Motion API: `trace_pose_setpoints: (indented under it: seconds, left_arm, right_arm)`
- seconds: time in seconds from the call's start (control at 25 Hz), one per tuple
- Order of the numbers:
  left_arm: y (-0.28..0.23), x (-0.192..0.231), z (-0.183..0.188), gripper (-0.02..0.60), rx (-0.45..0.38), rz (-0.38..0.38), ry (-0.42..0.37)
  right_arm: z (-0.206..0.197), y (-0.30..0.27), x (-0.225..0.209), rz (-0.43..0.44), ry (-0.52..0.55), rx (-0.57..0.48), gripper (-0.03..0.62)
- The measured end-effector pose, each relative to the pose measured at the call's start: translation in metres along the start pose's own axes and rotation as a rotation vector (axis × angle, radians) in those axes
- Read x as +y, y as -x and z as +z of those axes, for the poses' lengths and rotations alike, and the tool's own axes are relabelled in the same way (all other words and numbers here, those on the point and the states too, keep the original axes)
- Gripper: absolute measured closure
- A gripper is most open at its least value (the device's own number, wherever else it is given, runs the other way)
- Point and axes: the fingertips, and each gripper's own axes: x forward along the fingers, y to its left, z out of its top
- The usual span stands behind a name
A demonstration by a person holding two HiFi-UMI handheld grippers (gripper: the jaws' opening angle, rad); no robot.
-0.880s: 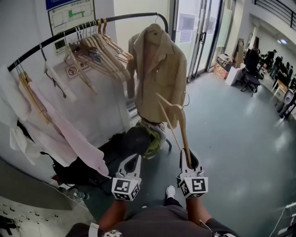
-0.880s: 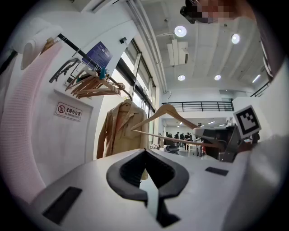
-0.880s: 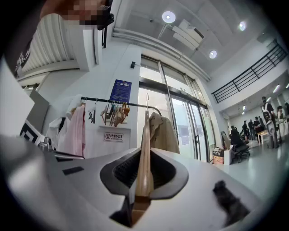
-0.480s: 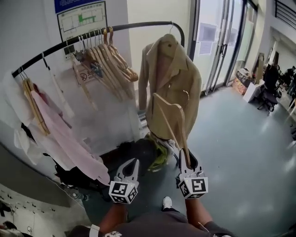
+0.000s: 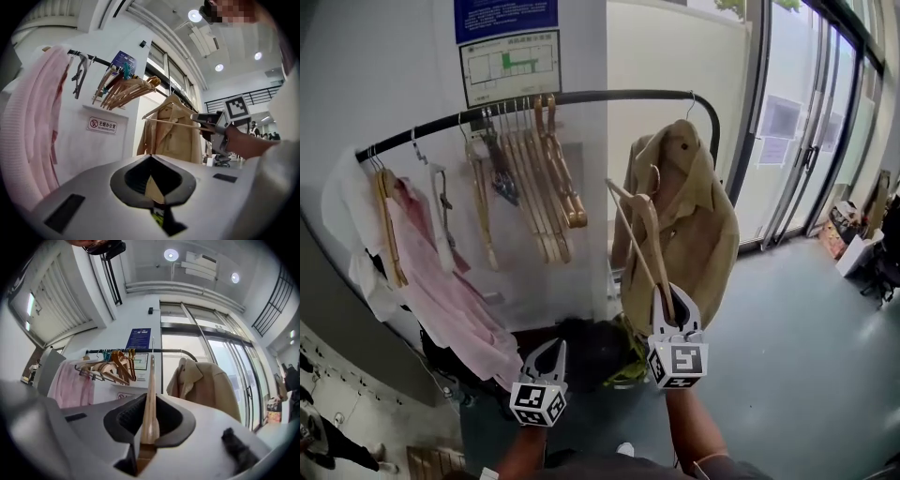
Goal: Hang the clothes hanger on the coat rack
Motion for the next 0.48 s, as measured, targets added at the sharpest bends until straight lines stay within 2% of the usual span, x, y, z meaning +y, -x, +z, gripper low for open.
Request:
trace_pose_setpoints:
  seconds: [0.16, 0.36, 0.48]
  left_arm:
    - [0.002, 0.013, 0.001, 0.577, 0.005, 0.064, -0.016]
    - [0.006, 0.028, 0.002, 0.577, 0.017, 0.082, -0.028]
    - [0.016, 0.041, 0.006, 0.577, 0.005, 0.084, 0.015]
  right_arm:
    - [0.023, -0.05, 0.004, 0.043, -0.013, -0.027, 0.537]
    - [0.055, -0.098, 0.011, 0.035, 0.022, -0.038, 0.537]
    - [0.07, -0.121, 0.016, 0.027, 0.063, -0.04, 0.537]
